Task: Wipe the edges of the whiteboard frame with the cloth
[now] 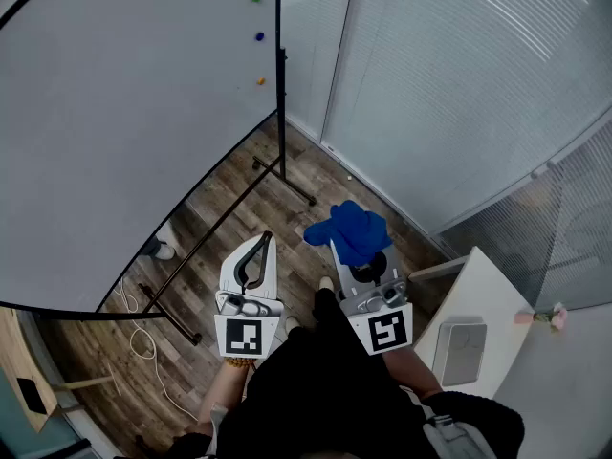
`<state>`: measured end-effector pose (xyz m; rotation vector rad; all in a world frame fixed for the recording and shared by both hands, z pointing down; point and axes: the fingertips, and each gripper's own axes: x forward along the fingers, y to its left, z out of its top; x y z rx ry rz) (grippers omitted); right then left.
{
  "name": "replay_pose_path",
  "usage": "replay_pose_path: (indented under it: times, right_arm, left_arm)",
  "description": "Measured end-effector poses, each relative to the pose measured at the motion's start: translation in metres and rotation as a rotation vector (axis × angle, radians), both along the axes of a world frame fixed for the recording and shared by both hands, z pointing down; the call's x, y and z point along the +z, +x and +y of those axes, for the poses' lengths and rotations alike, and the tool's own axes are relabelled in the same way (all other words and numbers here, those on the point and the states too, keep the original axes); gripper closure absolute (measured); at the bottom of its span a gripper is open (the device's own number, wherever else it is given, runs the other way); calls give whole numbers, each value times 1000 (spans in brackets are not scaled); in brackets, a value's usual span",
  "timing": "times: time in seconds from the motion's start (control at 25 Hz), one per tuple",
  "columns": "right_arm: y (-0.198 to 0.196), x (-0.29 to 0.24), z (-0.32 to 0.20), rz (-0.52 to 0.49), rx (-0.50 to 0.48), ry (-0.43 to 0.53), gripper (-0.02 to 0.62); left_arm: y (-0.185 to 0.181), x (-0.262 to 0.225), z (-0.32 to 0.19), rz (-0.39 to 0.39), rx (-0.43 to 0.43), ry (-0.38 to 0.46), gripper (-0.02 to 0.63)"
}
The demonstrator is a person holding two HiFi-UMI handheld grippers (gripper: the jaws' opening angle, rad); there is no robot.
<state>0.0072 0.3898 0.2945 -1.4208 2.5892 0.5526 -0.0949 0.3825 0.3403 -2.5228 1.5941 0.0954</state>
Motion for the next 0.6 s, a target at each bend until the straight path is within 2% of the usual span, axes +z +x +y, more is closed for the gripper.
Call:
replay_pose_path:
  times: [0.32, 0.6]
  right_arm:
    - [22, 7, -53, -72, -61, -19, 485]
    - [61, 5, -131, -113, -116, -11, 483]
  left_arm:
    - [29, 9, -54, -31, -5, -20, 606]
    - [83, 8, -136, -59, 14, -19, 606]
